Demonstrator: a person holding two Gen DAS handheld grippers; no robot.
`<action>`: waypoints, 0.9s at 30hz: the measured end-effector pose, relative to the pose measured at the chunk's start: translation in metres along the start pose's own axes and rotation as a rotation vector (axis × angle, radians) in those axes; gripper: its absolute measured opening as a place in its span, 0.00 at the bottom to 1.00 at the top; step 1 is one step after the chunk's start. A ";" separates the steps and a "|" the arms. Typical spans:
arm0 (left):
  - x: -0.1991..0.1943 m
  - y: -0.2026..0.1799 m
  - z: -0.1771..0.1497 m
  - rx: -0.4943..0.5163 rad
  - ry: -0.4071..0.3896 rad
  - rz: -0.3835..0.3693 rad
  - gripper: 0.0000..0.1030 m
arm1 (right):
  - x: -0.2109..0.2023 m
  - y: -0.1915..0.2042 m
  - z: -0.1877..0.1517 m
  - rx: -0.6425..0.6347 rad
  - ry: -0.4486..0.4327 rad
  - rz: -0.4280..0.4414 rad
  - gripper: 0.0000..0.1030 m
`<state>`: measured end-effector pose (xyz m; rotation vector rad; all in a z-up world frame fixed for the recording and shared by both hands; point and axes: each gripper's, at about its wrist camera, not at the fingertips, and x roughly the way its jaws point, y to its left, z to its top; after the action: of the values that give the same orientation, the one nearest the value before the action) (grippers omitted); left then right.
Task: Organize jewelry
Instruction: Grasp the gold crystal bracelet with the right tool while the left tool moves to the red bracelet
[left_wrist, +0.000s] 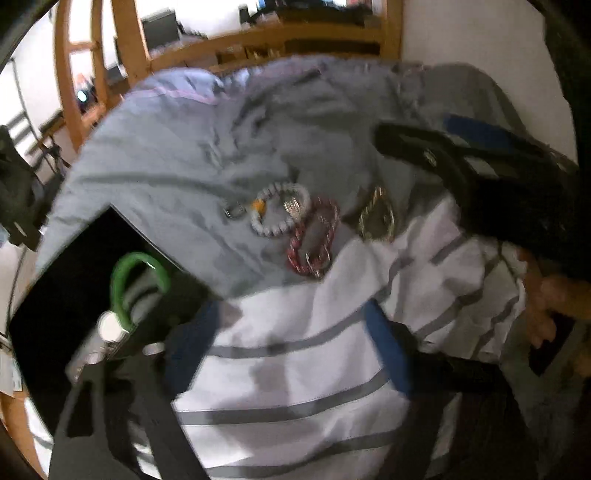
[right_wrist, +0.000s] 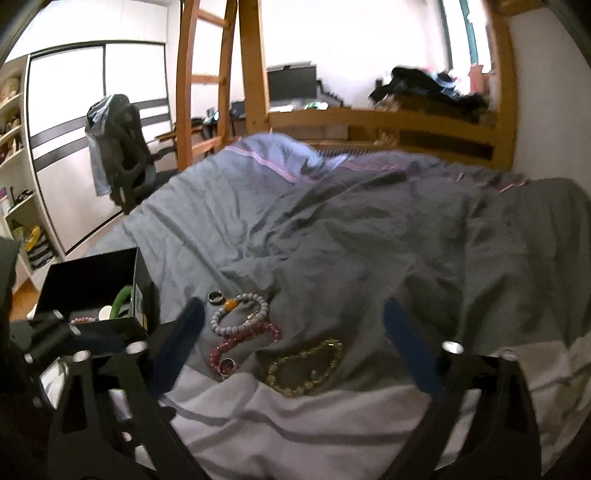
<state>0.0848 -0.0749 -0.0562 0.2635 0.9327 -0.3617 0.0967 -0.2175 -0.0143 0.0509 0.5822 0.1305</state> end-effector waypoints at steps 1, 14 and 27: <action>0.005 0.002 0.000 -0.008 0.017 -0.008 0.65 | 0.013 0.000 -0.001 0.001 0.039 0.001 0.68; 0.047 0.007 0.017 -0.053 0.087 -0.060 0.30 | 0.075 -0.009 -0.050 0.032 0.297 -0.055 0.35; 0.045 0.017 0.020 -0.124 0.071 -0.168 0.03 | 0.056 -0.018 -0.033 0.167 0.205 0.028 0.08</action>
<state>0.1306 -0.0758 -0.0804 0.0845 1.0468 -0.4496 0.1270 -0.2275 -0.0739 0.2099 0.7961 0.1151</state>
